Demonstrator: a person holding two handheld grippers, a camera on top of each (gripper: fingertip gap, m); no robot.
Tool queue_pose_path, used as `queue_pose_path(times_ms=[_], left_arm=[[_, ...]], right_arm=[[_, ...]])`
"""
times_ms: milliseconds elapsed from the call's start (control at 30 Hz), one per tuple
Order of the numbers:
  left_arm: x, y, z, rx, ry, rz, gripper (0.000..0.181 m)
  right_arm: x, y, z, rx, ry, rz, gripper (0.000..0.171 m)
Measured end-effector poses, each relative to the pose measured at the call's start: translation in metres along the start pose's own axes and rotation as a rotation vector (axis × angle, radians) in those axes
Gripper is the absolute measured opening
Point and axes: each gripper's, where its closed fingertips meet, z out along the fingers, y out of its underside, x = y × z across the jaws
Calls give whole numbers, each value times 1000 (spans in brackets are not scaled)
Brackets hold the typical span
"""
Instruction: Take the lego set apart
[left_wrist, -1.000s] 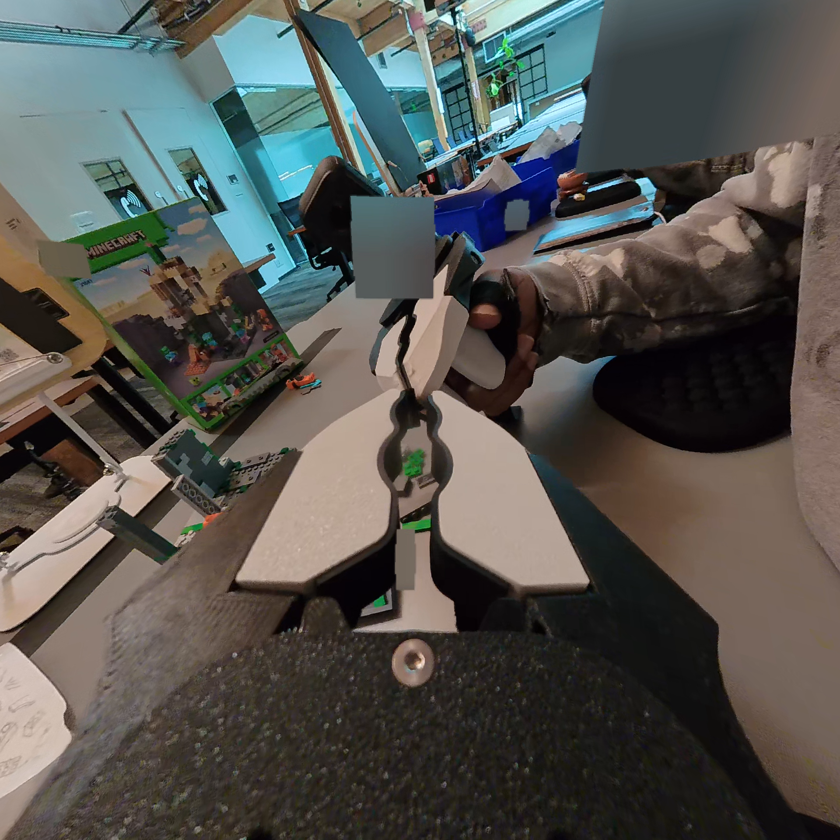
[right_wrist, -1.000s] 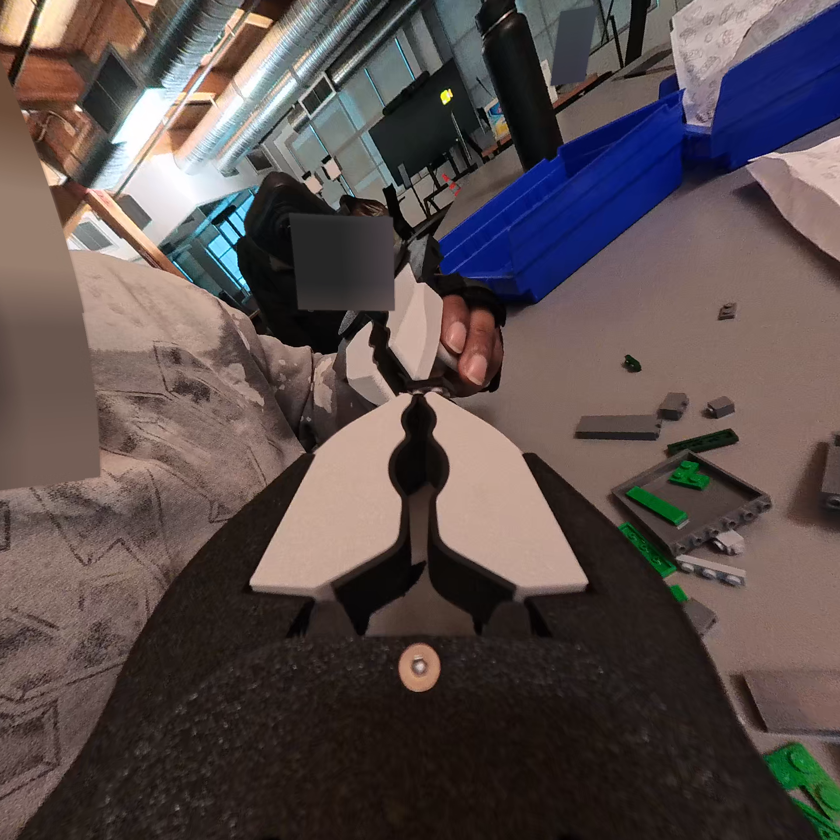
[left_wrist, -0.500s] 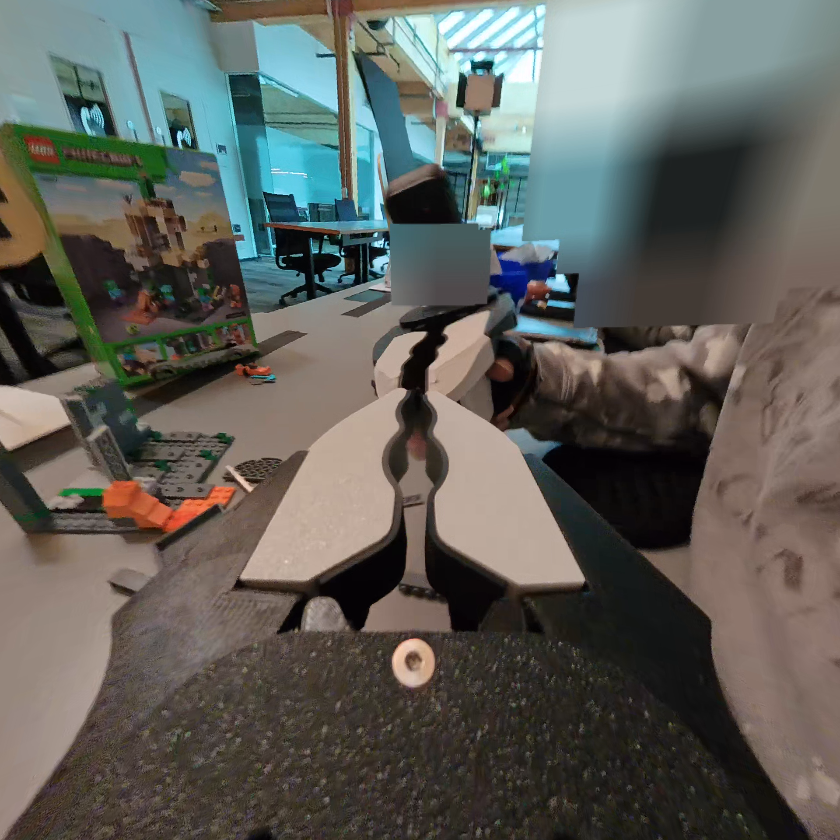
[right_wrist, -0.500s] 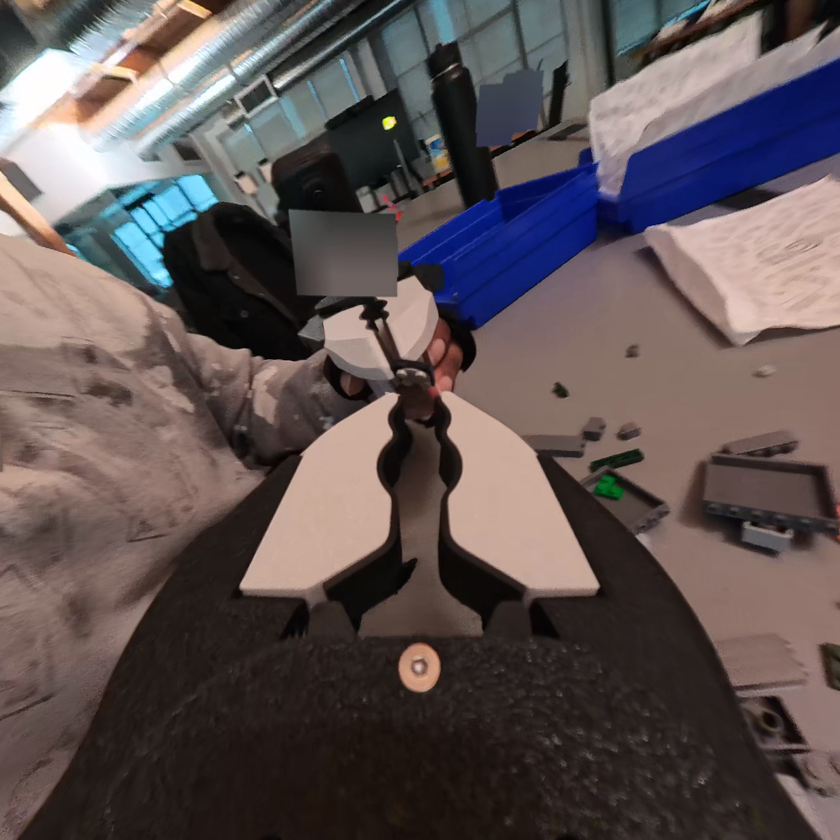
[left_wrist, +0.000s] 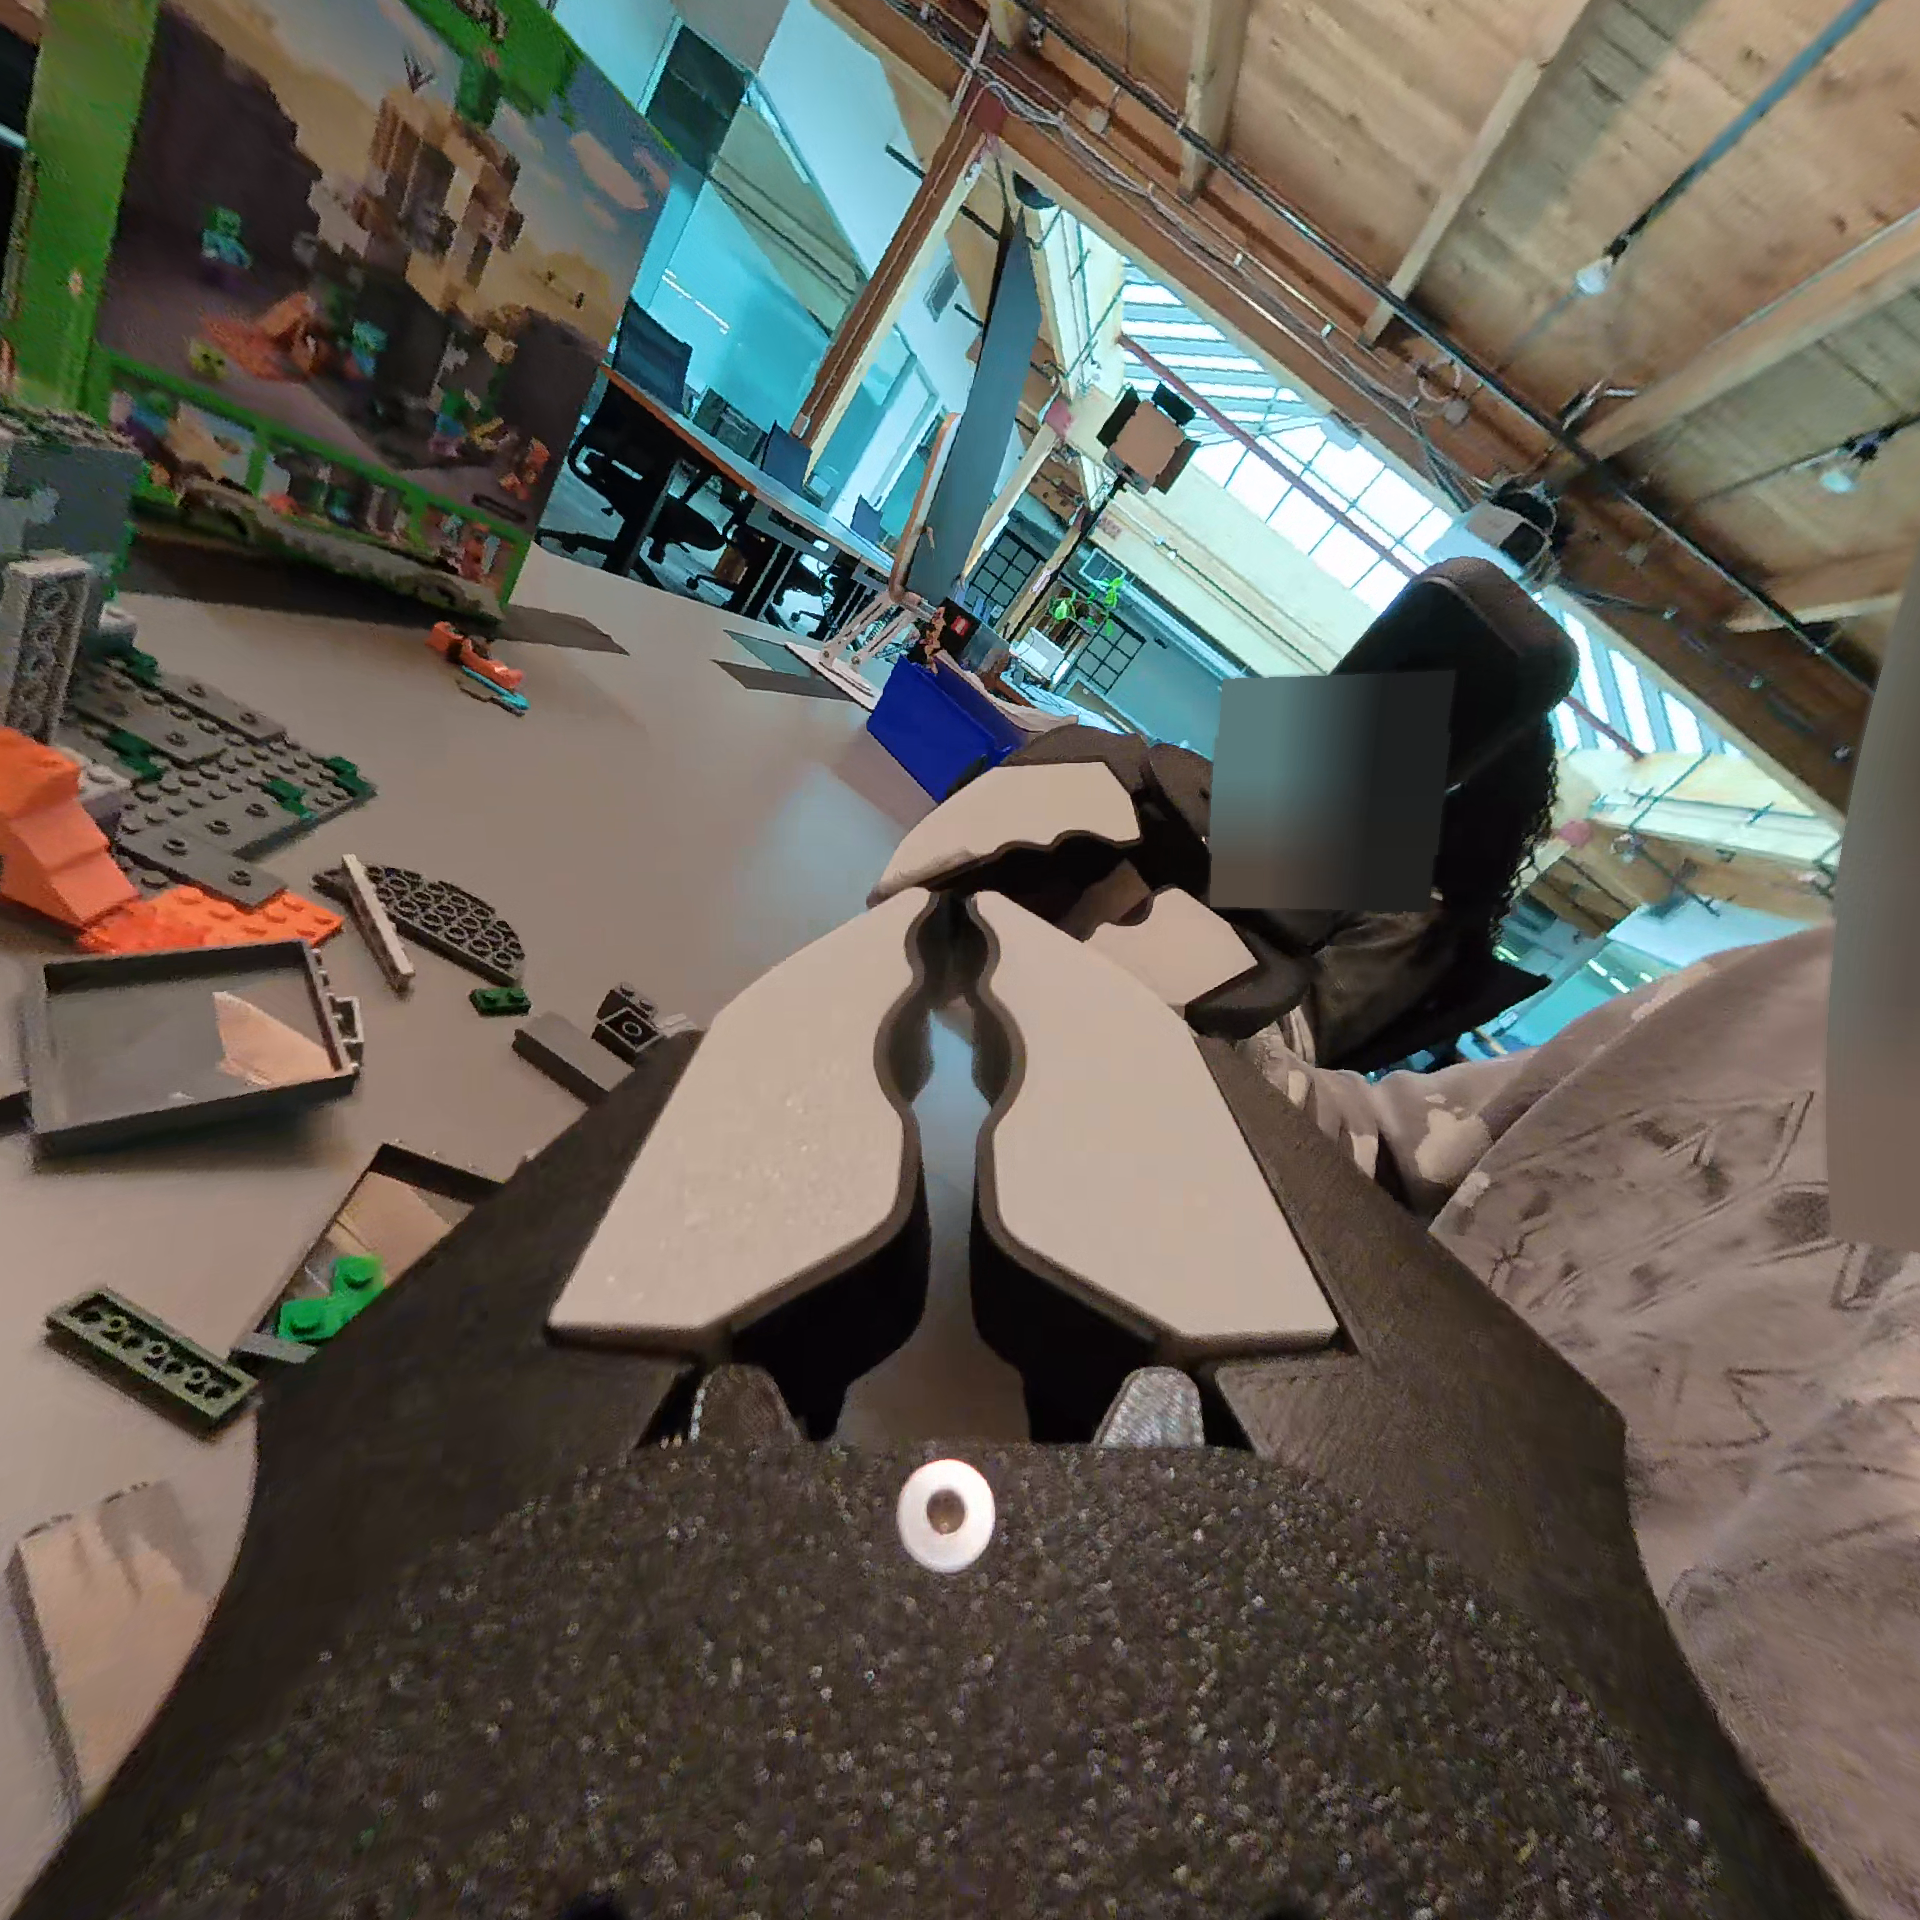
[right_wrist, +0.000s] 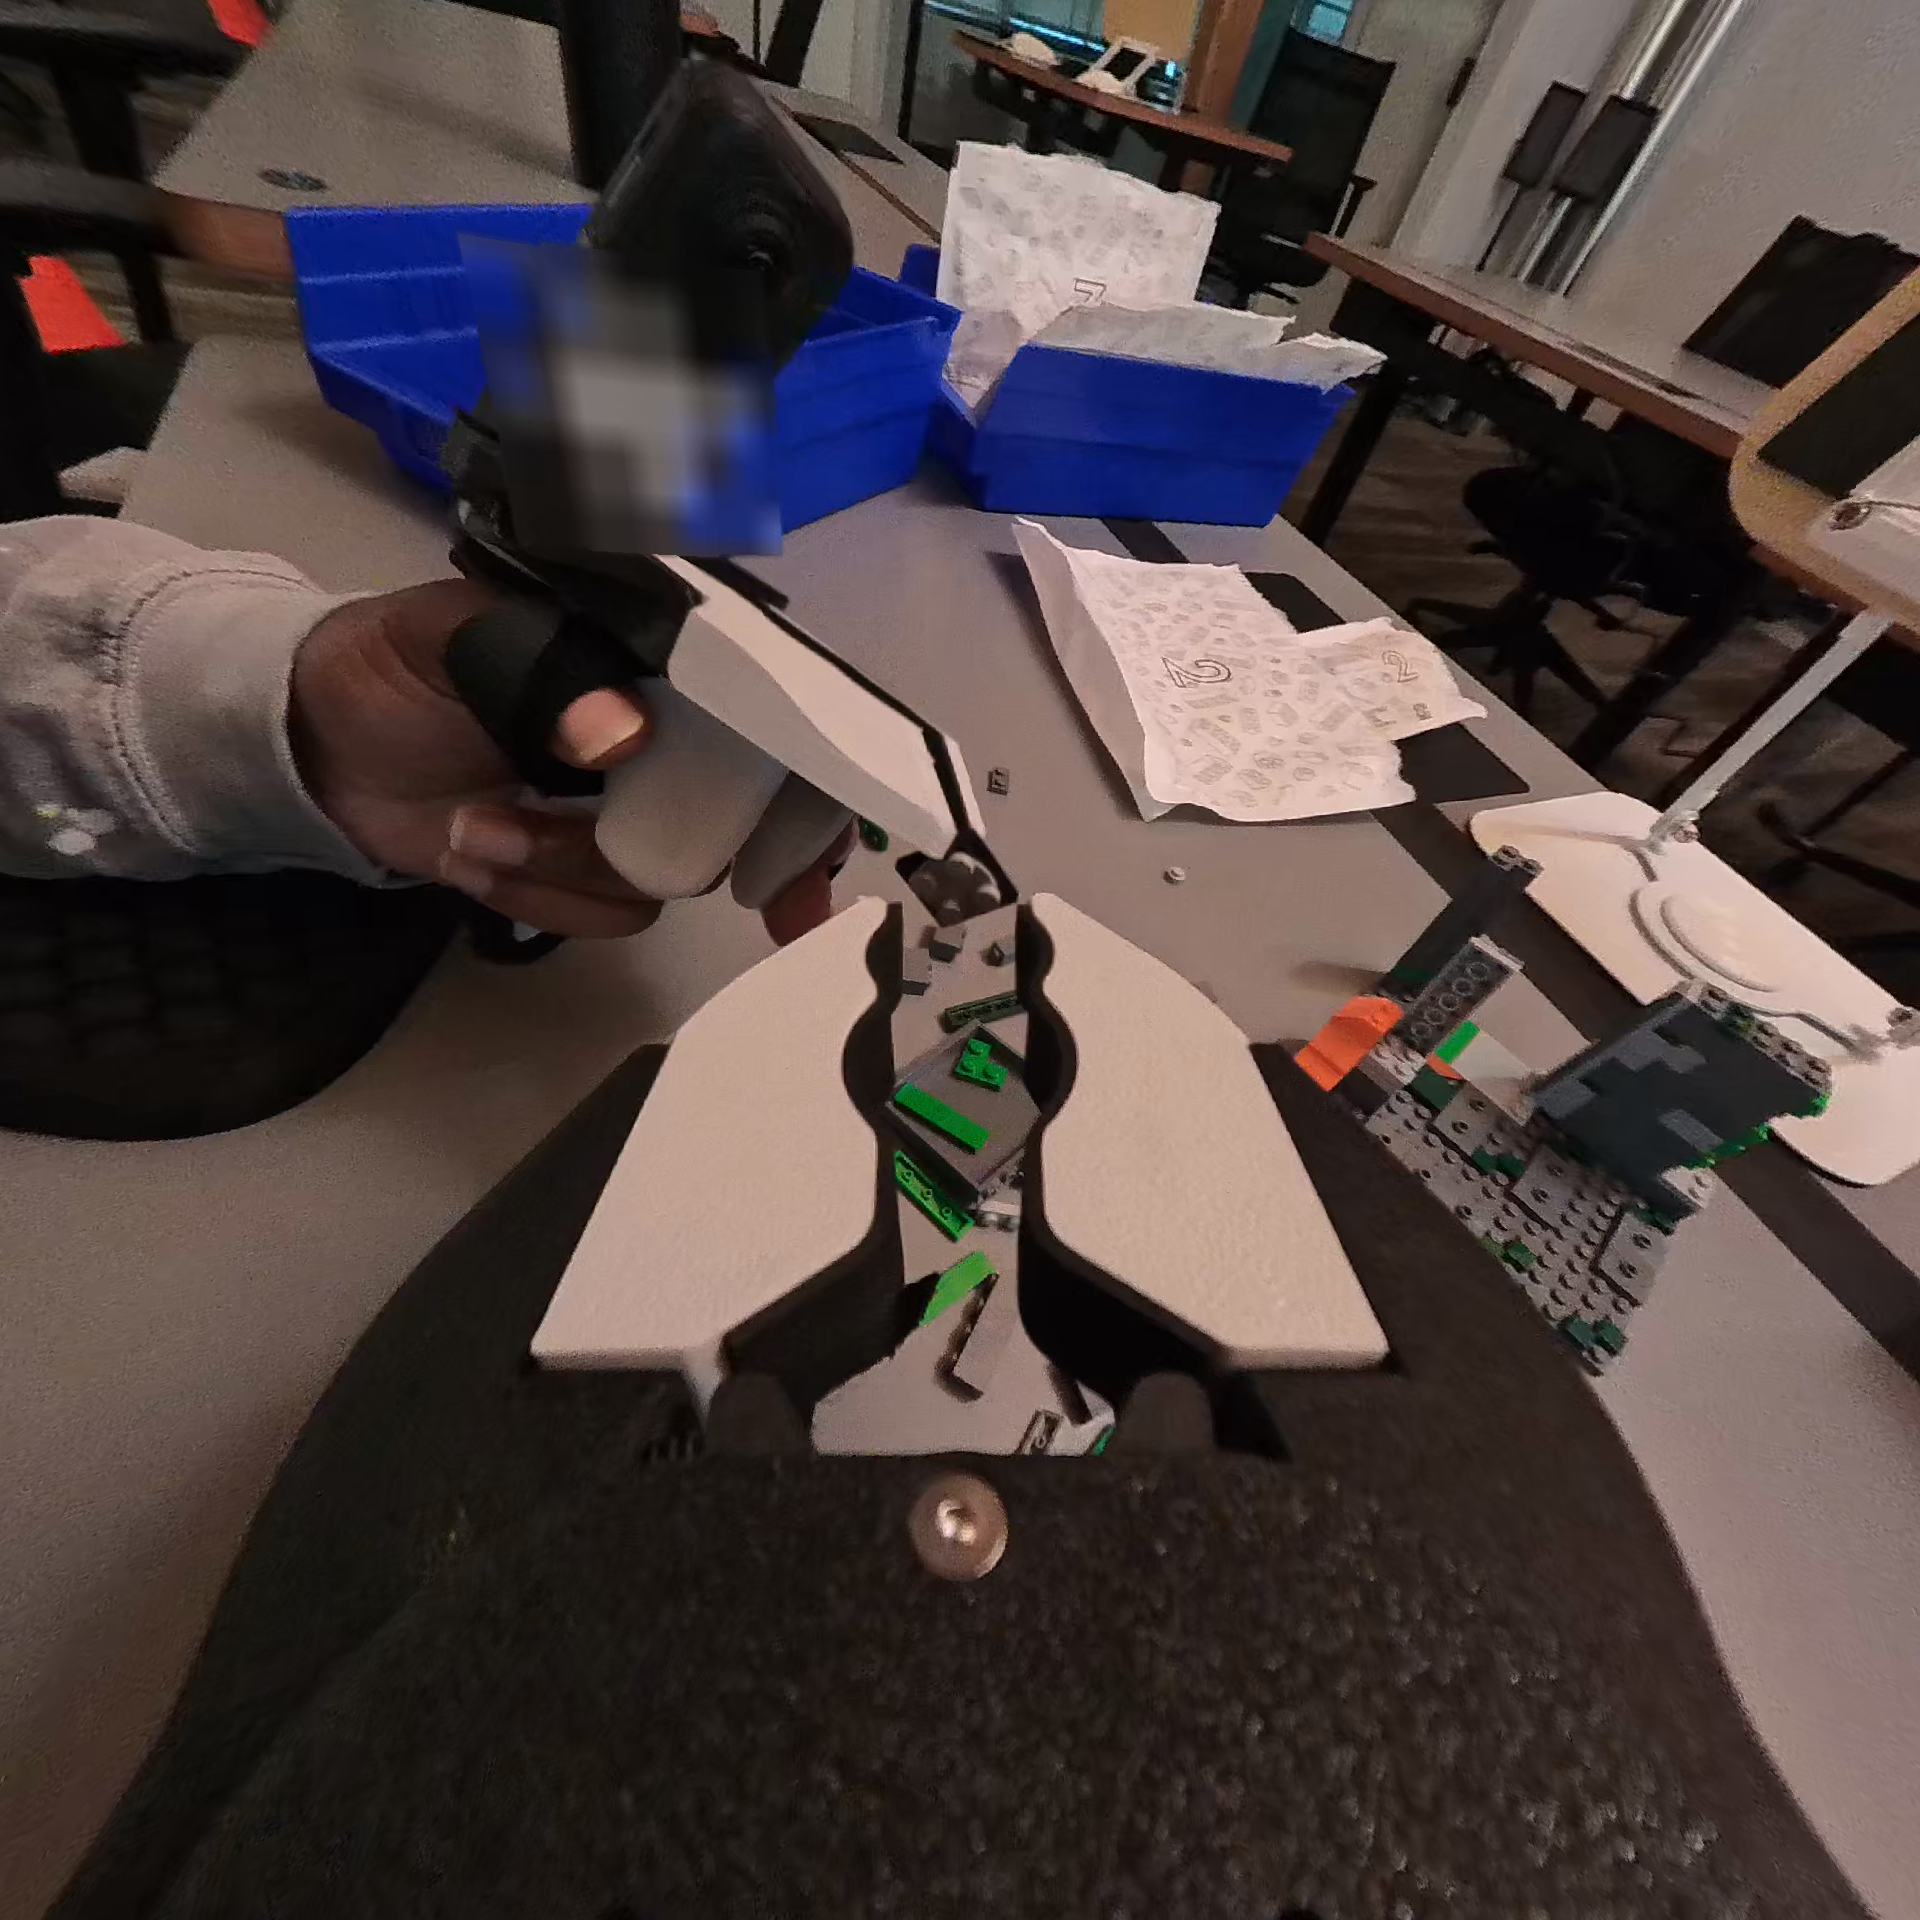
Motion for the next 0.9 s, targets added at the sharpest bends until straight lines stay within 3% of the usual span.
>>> queue_pose_path(times_ms=[333,900], left_arm=[[-12,2,2,18,-79,-23,2],[-13,9,2,-41,-122,59,2]], right_arm=[[6,6,6,-64,77,13,18],[0,11,10,-90,37,18,14]])
